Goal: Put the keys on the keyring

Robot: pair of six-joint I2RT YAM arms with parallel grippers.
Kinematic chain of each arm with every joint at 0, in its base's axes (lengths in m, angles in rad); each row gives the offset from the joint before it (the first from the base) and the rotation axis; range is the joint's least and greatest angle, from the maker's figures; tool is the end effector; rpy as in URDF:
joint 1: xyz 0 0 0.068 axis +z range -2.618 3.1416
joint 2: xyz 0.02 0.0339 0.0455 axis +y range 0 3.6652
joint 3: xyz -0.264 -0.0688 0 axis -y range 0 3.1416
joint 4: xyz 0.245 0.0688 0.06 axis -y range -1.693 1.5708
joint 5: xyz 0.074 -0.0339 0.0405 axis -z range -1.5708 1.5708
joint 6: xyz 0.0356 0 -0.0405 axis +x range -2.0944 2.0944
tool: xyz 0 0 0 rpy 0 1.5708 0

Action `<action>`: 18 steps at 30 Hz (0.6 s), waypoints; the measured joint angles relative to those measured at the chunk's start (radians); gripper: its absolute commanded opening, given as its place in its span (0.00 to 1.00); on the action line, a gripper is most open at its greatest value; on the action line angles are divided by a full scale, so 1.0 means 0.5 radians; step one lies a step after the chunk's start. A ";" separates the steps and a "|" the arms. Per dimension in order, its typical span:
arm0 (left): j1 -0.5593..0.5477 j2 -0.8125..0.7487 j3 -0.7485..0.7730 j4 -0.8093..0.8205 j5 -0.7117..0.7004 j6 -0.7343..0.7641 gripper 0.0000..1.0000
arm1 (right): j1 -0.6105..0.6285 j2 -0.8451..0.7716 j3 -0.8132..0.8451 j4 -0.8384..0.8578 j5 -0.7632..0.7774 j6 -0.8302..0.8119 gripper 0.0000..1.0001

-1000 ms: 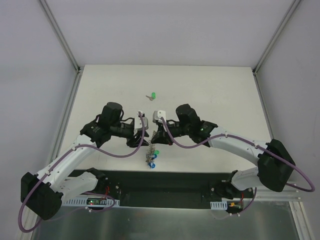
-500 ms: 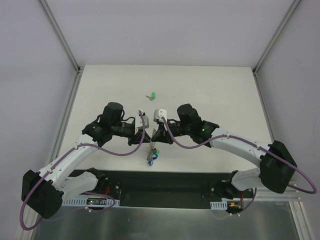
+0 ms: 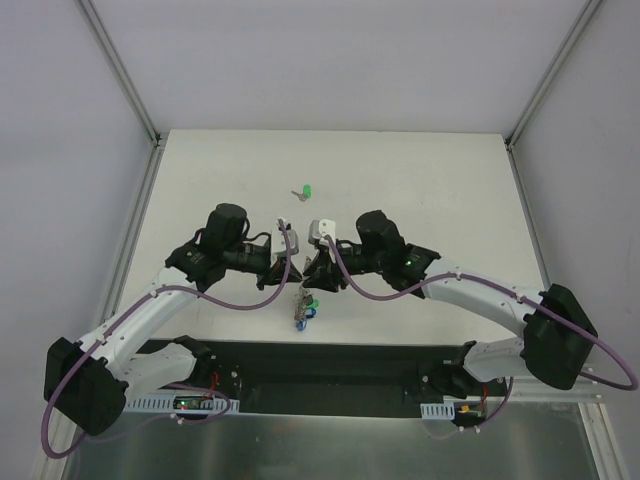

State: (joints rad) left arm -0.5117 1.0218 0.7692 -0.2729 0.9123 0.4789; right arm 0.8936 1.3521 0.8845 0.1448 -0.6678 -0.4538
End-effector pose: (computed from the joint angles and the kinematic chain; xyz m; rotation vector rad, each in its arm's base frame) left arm 0.1757 -0.1310 0.2875 1.3977 1.4392 -0.9653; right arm 0.1740 0.2516 0.2820 -1.5317 1.1701 0.9267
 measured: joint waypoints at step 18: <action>0.000 0.002 -0.025 -0.002 -0.002 -0.001 0.00 | -0.215 -0.834 -0.472 -0.365 1.250 0.559 0.51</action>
State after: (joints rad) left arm -0.5117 1.0225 0.7567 -0.2737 0.9115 0.4786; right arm 0.7860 0.9352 0.6487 -0.0380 -0.0429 -0.1741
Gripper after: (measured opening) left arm 0.008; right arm 0.526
